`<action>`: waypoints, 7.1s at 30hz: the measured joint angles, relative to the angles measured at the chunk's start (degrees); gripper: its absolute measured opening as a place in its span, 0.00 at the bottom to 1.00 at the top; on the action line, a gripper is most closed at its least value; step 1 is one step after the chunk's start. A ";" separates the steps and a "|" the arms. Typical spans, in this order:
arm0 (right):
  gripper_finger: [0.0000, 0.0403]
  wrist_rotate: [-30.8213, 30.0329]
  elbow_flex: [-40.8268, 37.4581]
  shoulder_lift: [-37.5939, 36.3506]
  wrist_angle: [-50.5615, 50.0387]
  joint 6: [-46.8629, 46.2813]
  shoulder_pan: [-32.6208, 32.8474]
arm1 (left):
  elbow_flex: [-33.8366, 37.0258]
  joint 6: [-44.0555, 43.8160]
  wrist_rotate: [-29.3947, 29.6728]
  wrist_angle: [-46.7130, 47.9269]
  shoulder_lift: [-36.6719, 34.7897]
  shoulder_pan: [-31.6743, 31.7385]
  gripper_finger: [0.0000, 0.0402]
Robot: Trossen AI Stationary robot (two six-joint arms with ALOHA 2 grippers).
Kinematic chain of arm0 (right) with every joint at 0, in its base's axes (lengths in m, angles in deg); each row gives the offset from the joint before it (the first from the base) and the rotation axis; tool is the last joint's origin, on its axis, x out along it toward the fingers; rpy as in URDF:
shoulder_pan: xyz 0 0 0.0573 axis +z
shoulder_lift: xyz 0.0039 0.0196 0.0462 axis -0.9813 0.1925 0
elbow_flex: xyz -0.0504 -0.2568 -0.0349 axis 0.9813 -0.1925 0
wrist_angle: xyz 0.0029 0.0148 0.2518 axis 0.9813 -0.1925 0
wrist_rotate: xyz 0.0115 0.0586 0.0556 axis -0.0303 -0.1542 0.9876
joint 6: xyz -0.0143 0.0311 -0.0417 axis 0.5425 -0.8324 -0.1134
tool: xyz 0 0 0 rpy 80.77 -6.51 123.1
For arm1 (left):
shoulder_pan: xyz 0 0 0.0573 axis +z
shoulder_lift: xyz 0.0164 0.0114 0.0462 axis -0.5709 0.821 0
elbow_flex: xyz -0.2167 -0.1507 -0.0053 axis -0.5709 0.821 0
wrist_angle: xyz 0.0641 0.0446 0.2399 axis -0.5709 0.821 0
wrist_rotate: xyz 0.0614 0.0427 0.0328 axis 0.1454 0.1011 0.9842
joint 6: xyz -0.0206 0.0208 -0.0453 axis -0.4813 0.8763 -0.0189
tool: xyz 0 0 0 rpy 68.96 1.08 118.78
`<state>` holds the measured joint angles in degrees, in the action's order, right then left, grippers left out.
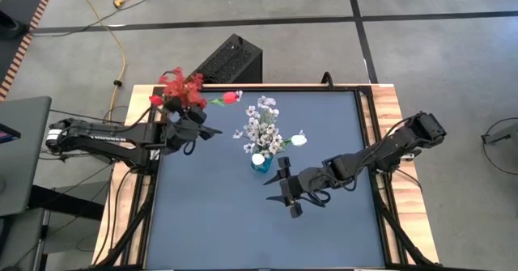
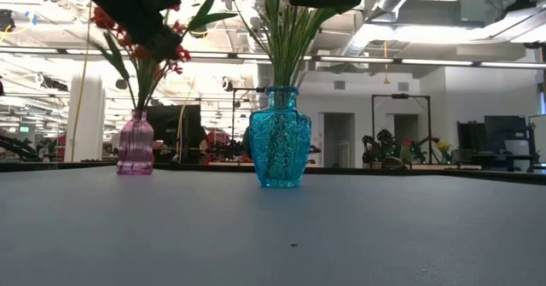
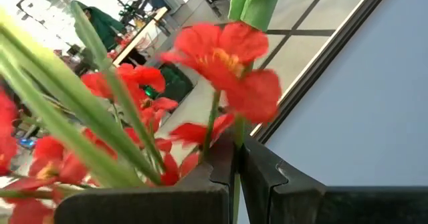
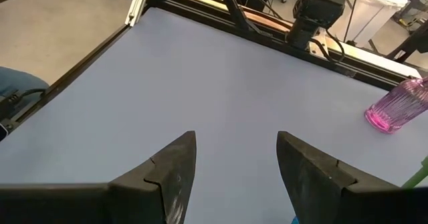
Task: Sort flowers into vase by color
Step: Put the red flower into the purple vase, then return to Home Position
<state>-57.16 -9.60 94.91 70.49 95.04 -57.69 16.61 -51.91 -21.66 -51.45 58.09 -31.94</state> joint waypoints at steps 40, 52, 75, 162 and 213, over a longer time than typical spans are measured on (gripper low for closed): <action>0.58 0.00 0.00 -0.02 -1.84 -0.46 -0.36 | -1.10 -13.64 -4.70 9.28 0.00 3.33 0.00; 0.58 -0.02 0.00 -0.02 -2.16 -0.48 -0.70 | -1.10 -13.44 -4.93 8.84 0.00 3.39 0.00; 0.58 -0.04 0.00 -0.02 -3.02 -0.74 -0.74 | -1.10 -17.75 -7.33 6.36 -0.02 5.84 0.00; 0.58 -0.04 0.02 -0.02 -3.72 -1.97 -0.74 | 11.51 -27.09 -19.37 4.02 -7.10 14.19 0.00; 0.58 0.35 0.02 -11.19 -11.25 -4.13 0.67 | -7.77 -19.08 -71.58 27.46 -7.13 13.89 0.28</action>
<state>-56.81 -9.58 83.72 59.25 90.91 -57.02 8.84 -70.99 -93.24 -23.99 50.97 -18.05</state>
